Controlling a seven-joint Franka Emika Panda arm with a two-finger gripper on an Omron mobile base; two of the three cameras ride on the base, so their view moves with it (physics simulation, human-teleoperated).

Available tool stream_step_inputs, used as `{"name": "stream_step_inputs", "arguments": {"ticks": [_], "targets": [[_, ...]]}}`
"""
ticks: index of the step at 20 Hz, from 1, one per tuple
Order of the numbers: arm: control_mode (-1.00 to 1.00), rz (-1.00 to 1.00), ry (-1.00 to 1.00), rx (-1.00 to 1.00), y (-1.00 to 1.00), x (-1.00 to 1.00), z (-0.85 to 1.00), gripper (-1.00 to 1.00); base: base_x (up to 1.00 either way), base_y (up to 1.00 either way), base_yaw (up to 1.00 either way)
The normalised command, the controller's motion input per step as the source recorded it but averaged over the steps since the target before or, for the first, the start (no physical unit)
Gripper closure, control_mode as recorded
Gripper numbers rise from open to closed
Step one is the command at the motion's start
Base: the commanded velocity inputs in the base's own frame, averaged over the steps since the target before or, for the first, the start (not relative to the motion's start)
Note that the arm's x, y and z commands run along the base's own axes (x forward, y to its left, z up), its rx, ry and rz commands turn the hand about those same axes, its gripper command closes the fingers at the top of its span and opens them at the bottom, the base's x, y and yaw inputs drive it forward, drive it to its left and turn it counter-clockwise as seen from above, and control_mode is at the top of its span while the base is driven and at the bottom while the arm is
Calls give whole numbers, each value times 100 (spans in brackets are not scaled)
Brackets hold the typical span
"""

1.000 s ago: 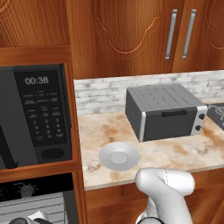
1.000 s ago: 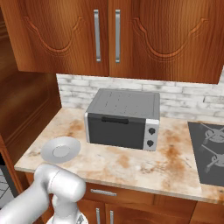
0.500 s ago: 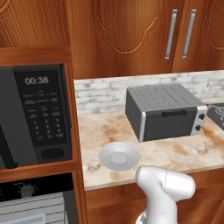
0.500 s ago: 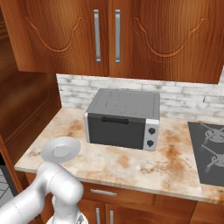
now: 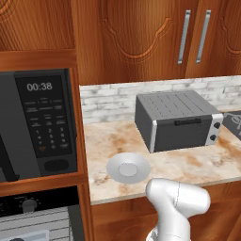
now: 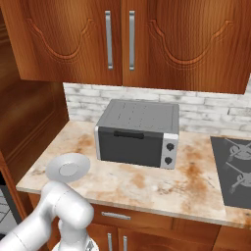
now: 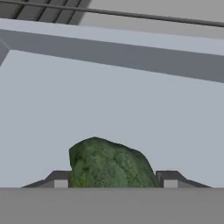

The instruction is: Place the broccoli on the rack of the oven.

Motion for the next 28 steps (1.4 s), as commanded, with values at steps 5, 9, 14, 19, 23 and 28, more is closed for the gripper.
{"name": "stream_step_inputs", "arguments": {"ticks": [5, 9, 14, 19, 23, 28], "targets": [[-100, -5, 0, 0, 12, 17, -18, -100, 0, 0, 0], [-100, -4, 0, 0, 7, 0, -3, -100, 0, 0, 0], [-100, -1, -1, 0, 0, -6, 2, -100, 0, 0, 0], [-100, 0, -12, 0, 0, -31, 37, -100, 0, 0, 0], [-100, 0, -4, -2, 5, -43, 70, -100, 0, 0, 0], [-100, -2, -8, 0, -16, -79, 57, -100, 0, 0, 0]]}}
